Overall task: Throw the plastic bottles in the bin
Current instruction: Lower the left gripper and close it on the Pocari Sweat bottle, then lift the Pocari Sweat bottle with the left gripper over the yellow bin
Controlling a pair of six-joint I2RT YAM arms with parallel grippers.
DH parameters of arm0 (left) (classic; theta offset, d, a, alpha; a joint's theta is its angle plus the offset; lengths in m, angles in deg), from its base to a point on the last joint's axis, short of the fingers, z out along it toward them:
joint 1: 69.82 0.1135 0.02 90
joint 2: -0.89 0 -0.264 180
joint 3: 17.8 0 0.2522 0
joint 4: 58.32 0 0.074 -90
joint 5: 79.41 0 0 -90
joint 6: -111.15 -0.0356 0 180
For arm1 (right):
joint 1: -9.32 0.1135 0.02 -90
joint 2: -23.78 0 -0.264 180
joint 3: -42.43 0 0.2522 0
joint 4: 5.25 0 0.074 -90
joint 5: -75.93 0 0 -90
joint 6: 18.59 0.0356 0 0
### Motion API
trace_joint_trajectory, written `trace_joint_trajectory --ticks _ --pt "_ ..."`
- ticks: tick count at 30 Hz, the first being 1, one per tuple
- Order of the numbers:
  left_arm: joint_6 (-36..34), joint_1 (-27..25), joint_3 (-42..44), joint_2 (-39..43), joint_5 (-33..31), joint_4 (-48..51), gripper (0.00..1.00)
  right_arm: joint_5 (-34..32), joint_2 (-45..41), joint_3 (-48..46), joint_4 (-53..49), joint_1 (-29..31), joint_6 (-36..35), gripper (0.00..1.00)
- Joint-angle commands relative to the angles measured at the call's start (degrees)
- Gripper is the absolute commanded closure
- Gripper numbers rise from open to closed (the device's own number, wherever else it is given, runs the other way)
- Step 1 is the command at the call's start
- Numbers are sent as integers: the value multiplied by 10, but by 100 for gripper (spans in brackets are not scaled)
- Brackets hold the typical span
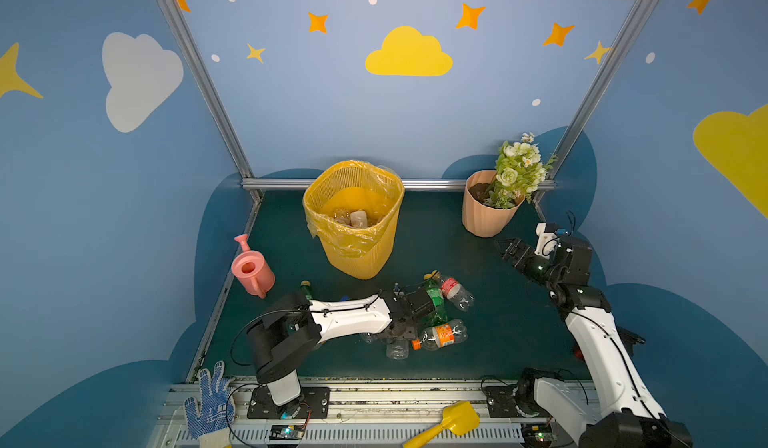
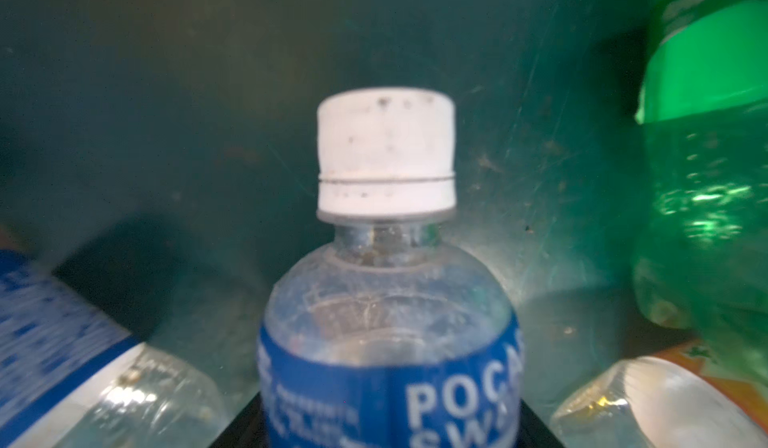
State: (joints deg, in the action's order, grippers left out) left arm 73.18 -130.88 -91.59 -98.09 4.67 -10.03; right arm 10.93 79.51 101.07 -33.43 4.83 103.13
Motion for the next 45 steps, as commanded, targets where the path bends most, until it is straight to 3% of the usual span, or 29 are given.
trace_joint_trajectory --ticks 1,7,15,21,27,31,34,38,42,45 --pt "-17 6 -13 -8 7 3 35 5 -4 -8 -6 -4 1 5" --pt "-19 8 -13 17 -9 2 47 2 1 -8 -4 -7 4 5" --pt "-32 12 -26 91 -62 16 48 0 10 -7 7 -8 21 5" --pt "-76 15 -37 192 -127 -2 49 31 30 -9 43 -7 36 5" --pt "-227 15 -66 287 -157 -76 49 44 51 -9 72 3 51 5" --pt "-345 15 -121 332 -221 -98 50 43 55 -21 84 14 61 5" --pt "-456 15 -179 350 -287 -119 49 39 56 -24 84 22 62 5" --pt "-648 16 -227 369 -344 -239 49 36 55 -17 82 28 62 5" --pt "-795 25 -246 373 -318 -381 47 29 49 -9 72 31 61 5" --pt "-779 85 -286 342 -271 -368 44 26 44 -5 68 34 62 5"
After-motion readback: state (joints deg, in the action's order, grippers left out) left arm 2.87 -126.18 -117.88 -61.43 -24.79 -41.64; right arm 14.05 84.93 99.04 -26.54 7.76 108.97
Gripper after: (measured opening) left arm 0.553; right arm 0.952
